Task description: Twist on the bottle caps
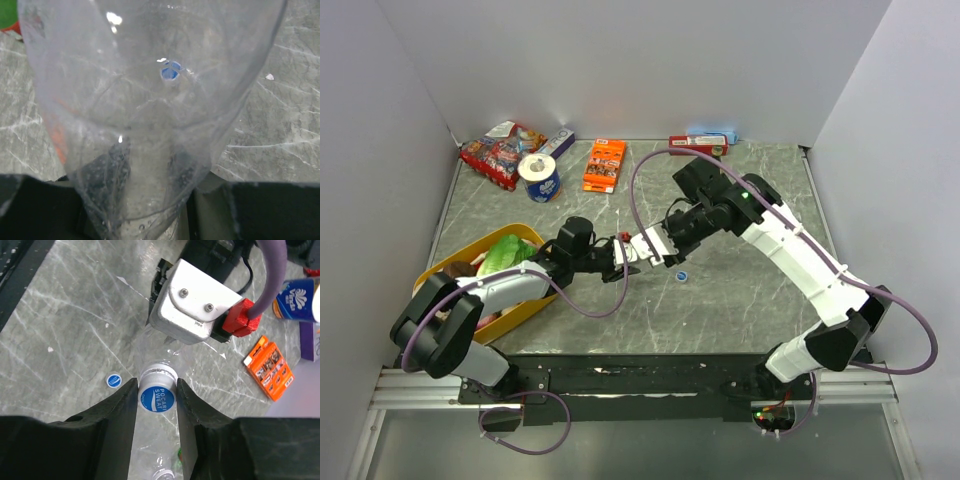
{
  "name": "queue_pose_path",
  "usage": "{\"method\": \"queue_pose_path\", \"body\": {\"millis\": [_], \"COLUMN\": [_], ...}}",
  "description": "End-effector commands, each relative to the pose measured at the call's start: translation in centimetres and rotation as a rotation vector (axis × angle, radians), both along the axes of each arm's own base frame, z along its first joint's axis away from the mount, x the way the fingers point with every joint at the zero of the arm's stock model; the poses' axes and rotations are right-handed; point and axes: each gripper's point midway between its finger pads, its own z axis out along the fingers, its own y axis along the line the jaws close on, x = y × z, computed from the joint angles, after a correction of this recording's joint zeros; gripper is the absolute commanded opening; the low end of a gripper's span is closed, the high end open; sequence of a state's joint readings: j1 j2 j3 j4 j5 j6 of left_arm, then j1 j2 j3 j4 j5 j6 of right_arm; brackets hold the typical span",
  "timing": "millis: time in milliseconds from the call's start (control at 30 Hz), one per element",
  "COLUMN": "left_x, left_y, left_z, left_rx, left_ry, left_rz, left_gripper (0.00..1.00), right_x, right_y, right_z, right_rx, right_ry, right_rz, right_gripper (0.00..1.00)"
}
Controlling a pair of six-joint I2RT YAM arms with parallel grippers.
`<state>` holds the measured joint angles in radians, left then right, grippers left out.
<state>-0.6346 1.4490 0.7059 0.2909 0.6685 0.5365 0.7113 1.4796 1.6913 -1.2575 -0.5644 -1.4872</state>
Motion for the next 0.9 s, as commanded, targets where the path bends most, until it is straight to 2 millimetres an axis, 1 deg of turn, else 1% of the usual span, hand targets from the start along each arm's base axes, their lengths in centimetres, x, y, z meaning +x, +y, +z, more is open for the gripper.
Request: {"method": "queue_pose_path", "body": {"millis": [0, 67, 100, 167, 200, 233, 267, 300, 333, 367, 400, 433, 467, 500, 533, 567, 600, 667, 700, 767, 800, 833, 867], "left_x": [0.8, 1.3, 1.5, 2.2, 2.5, 3.0, 3.4, 4.6, 5.2, 5.9, 6.8, 7.3, 7.5, 7.6, 8.1, 8.1, 8.3, 8.8, 8.8, 8.9, 8.8, 8.4, 8.2], "left_y": [-1.3, -1.4, -1.4, -1.4, -1.4, -1.3, -1.4, -1.1, -1.1, -1.0, -0.7, -0.6, -0.6, -0.8, -0.5, -0.6, -0.5, -0.3, -0.2, 0.2, 0.2, 0.4, 0.5], "left_z": [3.8, 4.4, 4.5, 5.1, 5.4, 5.6, 6.3, 6.3, 6.7, 6.9, 6.9, 7.2, 7.4, 7.5, 7.6, 7.5, 7.0, 6.7, 5.9, 5.1, 4.7, 3.7, 3.3], "left_rx": [-0.121, -0.145, -0.15, -0.172, -0.186, -0.199, -0.232, -0.237, -0.252, -0.268, -0.271, -0.28, -0.286, -0.293, -0.293, -0.294, -0.285, -0.276, -0.259, -0.239, -0.229, -0.201, -0.191], "left_ry": [-0.064, -0.058, -0.058, -0.063, -0.066, -0.064, -0.052, -0.048, -0.04, -0.026, -0.032, -0.041, -0.051, -0.065, -0.078, -0.076, -0.068, -0.053, -0.036, -0.018, -0.008, 0.006, 0.012], "left_rz": [0.002, 0.029, 0.042, 0.081, 0.105, 0.135, 0.166, 0.25, 0.286, 0.329, 0.4, 0.432, 0.443, 0.45, 0.485, 0.494, 0.506, 0.539, 0.546, 0.57, 0.567, 0.56, 0.553], "left_gripper": [0.01, 0.01, 0.01, 0.01, 0.01, 0.01, 0.01, 0.01, 0.01, 0.01, 0.01, 0.01, 0.01, 0.01, 0.01, 0.01, 0.01, 0.01, 0.01, 0.01, 0.01, 0.01, 0.01], "right_x": [0.6, 0.8, 1.2, 1.9, 2.5, 3.0, 3.3, 3.6, 3.6, 3.5, 3.5, 3.4, 3.5, 3.7, 4.8, 5.1, 5.3, 5.3, 5.5, 6.1, 6.6, 7.5, 8.3], "right_y": [0.4, 0.6, 1.0, 1.4, 1.9, 2.1, 2.4, 2.8, 3.2, 3.5, 4.0, 4.2, 4.4, 4.8, 4.7, 4.8, 4.8, 5.1, 5.2, 5.3, 5.3, 5.2, 4.7], "right_z": [-0.7, -0.8, -1.1, -1.1, -1.8, -1.4, -1.5, -2.3, -1.7, -1.7, -2.7, -2.1, -2.2, -3.5, -2.7, -3.0, -2.8, -2.7, -2.7, -1.6, -0.7, 1.0, 2.3], "right_rx": [0.007, 0.001, 0.002, 0.008, 0.004, 0.013, 0.014, -0.001, 0.008, 0.007, -0.022, -0.024, -0.034, -0.071, -0.047, -0.052, -0.036, -0.026, -0.025, 0.012, 0.036, 0.09, 0.129], "right_ry": [0.038, 0.069, 0.121, 0.165, 0.224, 0.24, 0.265, 0.343, 0.375, 0.422, 0.512, 0.551, 0.602, 0.69, 0.722, 0.758, 0.764, 0.771, 0.775, 0.752, 0.719, 0.67, 0.652], "right_rz": [-0.101, -0.142, -0.206, -0.29, -0.382, -0.428, -0.474, -0.558, -0.589, -0.615, -0.685, -0.714, -0.745, -0.823, -0.873, -0.914, -0.946, -0.948, -0.975, -0.982, -0.978, -0.989, -1.003], "right_gripper": [0.3, 0.26, 0.24, 0.22, 0.19, 0.19, 0.17, 0.16, 0.16, 0.15, 0.14, 0.14, 0.13, 0.12, 0.11, 0.11, 0.11, 0.12, 0.12, 0.17, 0.23, 0.29, 0.36]}}
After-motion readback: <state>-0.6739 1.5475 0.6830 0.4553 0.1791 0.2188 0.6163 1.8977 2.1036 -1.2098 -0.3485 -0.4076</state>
